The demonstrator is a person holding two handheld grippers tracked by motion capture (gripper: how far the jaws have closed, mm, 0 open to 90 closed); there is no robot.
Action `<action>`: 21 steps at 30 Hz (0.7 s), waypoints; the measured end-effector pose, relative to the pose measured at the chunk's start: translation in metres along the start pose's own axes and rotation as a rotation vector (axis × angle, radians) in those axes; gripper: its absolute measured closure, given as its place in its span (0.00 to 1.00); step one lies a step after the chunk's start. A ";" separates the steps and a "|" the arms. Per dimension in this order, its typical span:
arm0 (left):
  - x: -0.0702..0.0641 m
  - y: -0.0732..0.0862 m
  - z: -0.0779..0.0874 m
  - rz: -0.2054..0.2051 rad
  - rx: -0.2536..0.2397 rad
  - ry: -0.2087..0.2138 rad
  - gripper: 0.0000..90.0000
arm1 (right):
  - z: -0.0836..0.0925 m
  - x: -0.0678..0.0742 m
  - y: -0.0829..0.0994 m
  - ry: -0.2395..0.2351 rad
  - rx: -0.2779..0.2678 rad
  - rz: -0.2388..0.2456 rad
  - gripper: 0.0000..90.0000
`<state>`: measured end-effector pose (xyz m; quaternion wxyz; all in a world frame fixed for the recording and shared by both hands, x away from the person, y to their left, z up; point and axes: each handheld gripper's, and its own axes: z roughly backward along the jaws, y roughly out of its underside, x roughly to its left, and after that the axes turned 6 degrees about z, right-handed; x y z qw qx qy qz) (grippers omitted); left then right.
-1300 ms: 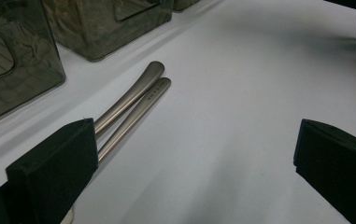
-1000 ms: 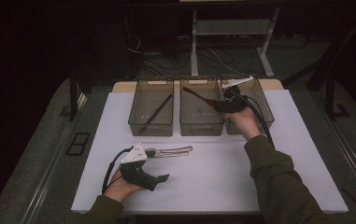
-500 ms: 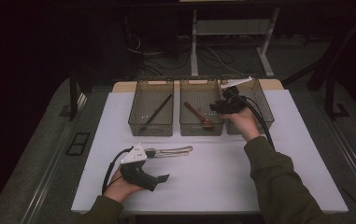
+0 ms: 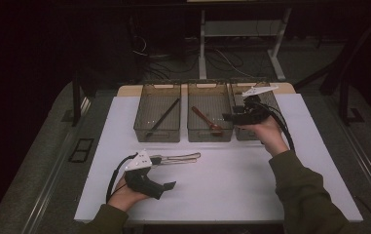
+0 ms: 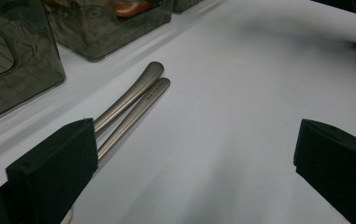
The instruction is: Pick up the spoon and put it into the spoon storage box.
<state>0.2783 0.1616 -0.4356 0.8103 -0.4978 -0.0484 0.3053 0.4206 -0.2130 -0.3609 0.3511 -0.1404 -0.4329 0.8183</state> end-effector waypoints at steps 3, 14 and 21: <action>0.000 0.000 0.001 0.000 0.000 -0.003 0.00 | 0.008 0.004 0.007 -0.009 -0.008 0.014 0.40; 0.000 -0.001 0.002 0.003 -0.007 -0.007 0.00 | 0.037 0.015 0.035 -0.073 -0.067 0.032 0.34; -0.001 -0.001 0.001 0.004 -0.007 -0.010 0.00 | 0.050 0.018 0.057 -0.076 -0.083 0.037 0.31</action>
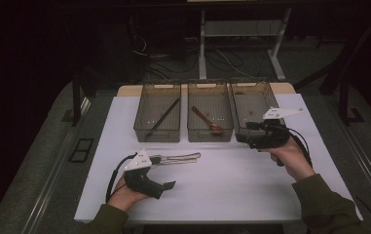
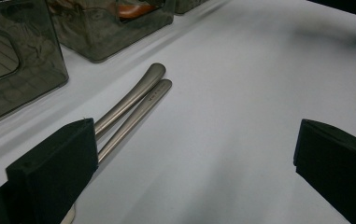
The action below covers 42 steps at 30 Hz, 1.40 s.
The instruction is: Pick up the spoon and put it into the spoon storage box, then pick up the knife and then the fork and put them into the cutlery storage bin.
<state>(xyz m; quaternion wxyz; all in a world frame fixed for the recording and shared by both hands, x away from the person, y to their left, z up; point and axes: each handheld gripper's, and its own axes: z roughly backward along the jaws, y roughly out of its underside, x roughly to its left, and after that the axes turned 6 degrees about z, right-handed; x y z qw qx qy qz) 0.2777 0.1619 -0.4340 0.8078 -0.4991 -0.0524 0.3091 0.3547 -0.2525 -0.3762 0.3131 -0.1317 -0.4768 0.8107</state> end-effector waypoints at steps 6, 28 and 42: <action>-0.001 -0.001 0.001 -0.004 0.002 -0.001 0.00 | 0.011 0.004 0.017 -0.001 -0.014 -0.026 0.28; -0.003 -0.003 0.003 -0.015 -0.004 -0.010 0.00 | 0.035 0.017 0.076 0.010 -0.018 -0.016 0.20; -0.004 -0.007 0.002 -0.029 0.013 -0.028 0.02 | 0.046 0.025 0.104 0.022 -0.008 -0.029 0.20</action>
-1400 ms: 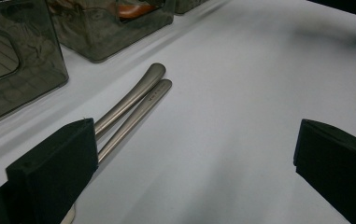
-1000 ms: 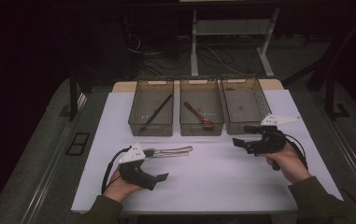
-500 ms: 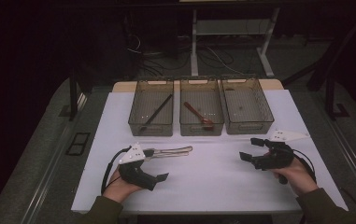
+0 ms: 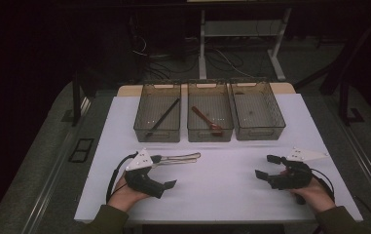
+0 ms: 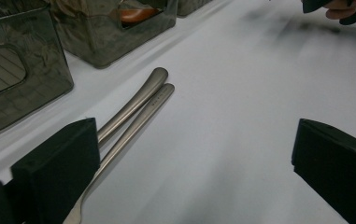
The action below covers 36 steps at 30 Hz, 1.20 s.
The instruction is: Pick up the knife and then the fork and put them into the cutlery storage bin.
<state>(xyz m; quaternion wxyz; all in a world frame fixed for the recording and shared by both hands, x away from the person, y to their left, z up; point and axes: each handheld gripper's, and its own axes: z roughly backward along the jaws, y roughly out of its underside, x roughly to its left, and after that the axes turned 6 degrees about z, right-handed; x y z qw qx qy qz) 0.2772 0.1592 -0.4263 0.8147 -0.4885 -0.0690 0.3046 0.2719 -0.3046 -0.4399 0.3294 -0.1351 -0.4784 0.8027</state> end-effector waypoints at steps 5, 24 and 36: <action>0.004 -0.005 0.003 0.005 0.008 -0.004 0.12 | 0.001 0.001 0.001 -0.005 -0.005 -0.005 0.20; 0.044 -0.020 -0.001 -0.015 0.119 -0.098 0.82 | -0.001 0.001 0.001 -0.003 0.005 -0.009 0.20; 0.062 -0.014 -0.020 0.020 0.238 -0.106 0.98 | -0.001 0.000 0.001 0.003 0.008 -0.013 0.20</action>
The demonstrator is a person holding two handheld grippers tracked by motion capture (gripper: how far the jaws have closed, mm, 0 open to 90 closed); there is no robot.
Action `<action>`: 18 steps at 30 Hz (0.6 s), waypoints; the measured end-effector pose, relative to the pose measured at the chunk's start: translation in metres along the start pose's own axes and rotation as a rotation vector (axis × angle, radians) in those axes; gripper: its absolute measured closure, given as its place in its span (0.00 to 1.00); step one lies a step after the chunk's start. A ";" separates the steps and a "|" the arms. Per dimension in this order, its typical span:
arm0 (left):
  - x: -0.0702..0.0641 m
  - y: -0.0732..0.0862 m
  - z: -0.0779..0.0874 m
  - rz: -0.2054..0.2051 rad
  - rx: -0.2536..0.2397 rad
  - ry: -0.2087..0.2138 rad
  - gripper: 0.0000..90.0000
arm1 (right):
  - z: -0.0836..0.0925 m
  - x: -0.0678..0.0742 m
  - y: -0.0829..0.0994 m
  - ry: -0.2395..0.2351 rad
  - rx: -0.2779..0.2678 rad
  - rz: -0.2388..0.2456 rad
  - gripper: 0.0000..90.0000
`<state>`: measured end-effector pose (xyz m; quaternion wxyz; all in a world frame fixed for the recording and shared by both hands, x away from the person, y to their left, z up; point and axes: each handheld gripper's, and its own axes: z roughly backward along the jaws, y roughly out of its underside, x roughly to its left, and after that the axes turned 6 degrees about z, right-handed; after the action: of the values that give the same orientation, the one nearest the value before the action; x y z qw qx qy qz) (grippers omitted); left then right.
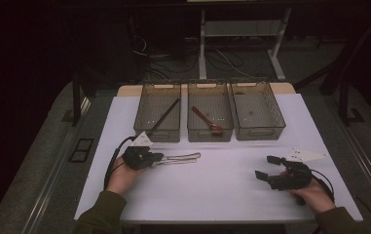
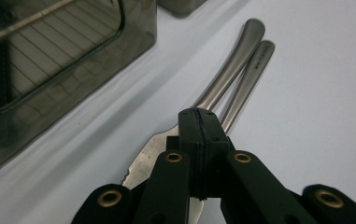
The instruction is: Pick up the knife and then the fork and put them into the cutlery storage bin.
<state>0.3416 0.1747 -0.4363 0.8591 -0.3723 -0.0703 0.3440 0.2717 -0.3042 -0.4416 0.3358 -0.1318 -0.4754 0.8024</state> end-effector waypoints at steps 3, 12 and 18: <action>0.000 0.001 -0.002 0.002 0.019 -0.003 0.98 | 0.000 0.000 0.000 0.000 0.000 0.001 0.20; 0.001 0.002 -0.006 -0.001 0.047 -0.009 0.98 | 0.000 0.000 0.000 -0.004 0.003 0.004 0.20; 0.001 0.002 -0.005 0.009 0.049 0.005 0.98 | 0.000 0.000 0.000 -0.003 0.001 0.003 0.20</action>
<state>0.3432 0.1731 -0.4413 0.8667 -0.3522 -0.0580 0.3486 0.2717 -0.3041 -0.4417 0.3340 -0.1309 -0.4752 0.8034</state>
